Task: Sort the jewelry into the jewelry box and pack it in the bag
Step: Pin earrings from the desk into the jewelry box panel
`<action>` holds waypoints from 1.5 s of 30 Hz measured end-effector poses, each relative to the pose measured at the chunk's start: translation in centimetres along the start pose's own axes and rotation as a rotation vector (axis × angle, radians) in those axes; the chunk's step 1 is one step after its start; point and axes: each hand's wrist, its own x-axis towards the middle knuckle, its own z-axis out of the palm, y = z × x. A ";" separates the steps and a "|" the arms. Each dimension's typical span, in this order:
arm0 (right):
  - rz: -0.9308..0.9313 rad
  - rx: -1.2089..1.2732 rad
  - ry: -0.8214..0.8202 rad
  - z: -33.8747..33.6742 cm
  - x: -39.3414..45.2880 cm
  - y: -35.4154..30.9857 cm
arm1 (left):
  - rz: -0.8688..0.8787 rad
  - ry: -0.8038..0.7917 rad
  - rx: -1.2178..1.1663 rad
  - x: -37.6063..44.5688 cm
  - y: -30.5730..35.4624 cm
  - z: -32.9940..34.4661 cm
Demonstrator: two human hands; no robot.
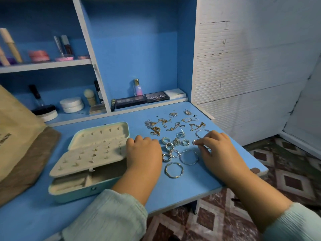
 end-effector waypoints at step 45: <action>0.354 0.041 -0.257 -4.2 1.1 4.2 | 0.102 0.073 -0.348 0.4 1.2 1.8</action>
